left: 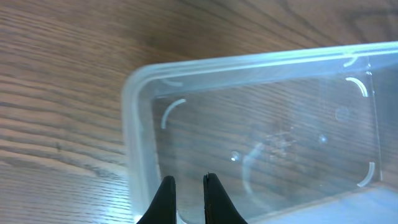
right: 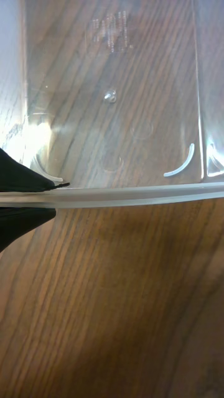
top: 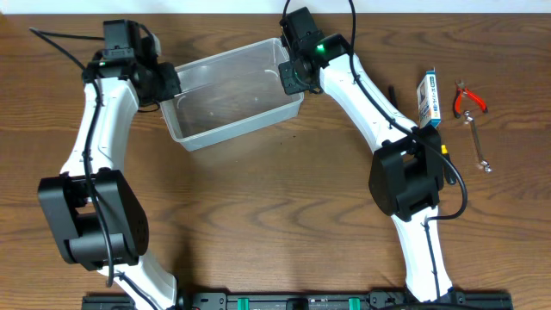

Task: Pack container
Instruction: 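Rotate and drag the container toward the table center with both grippers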

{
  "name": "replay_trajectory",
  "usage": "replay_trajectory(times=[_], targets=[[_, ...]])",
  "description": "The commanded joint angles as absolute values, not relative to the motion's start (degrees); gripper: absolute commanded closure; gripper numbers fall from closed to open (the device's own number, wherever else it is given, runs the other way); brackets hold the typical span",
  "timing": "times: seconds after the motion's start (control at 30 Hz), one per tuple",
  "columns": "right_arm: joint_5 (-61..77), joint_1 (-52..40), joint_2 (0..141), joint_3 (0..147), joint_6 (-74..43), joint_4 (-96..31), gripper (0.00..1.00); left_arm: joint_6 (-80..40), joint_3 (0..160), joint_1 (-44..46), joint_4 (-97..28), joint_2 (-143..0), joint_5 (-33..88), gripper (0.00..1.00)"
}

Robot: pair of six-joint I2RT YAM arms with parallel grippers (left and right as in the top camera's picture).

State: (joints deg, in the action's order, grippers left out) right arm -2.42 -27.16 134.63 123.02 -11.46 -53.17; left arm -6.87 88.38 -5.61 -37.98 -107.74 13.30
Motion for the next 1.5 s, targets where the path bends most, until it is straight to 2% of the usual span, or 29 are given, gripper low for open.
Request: replay_trajectory(times=[0.0,0.27,0.33,0.4,0.43,0.47,0.6,1.27,1.33,1.4,1.47], targets=[[-3.2,-26.5,135.1,124.9,-10.6,-53.6,0.99,-7.7,88.2,-4.7,-38.5,-109.3,9.6,0.94],[-3.2,-26.5,135.1,124.9,-10.0,-54.7,0.99,-7.8,88.2,-4.8,-37.9,-109.7,7.7,0.94],[-3.2,-26.5,135.1,124.9,-10.0,-54.8,0.95,-7.9,88.2,-4.8,-37.6,-109.7,7.3,0.93],[-3.2,-26.5,135.1,124.9,-9.5,-54.8,0.89,-7.9,88.2,-4.8,-37.0,-109.7,7.3,0.87],[-3.2,-26.5,135.1,124.9,-9.3,-54.8,0.83,-7.9,88.2,-4.8,-36.9,-109.7,7.3,0.77],[-3.2,-26.5,135.1,124.9,-9.1,-54.8,0.82,-7.9,88.2,-4.8,-36.8,-109.6,7.3,0.71],[-3.2,-26.5,135.1,124.9,-9.1,-54.8,0.79,-7.8,88.4,-4.8,-36.3,-109.3,6.5,0.66],[-3.2,-26.5,135.1,124.9,-9.1,-54.5,0.75,-7.8,85.6,-4.7,-38.8,-111.8,4.3,0.66],[-3.2,-26.5,135.1,124.9,-9.1,-54.5,0.80,-7.8,85.6,-4.7,-38.7,-112.0,4.3,0.66],[-3.2,-26.5,135.1,124.9,-9.1,-54.7,0.88,-7.8,85.6,-4.7,-38.5,-112.1,4.3,0.73],[-3.2,-26.5,135.1,124.8,-9.1,-54.7,0.89,-7.8,85.6,-4.7,-38.5,-112.2,4.3,0.76]])
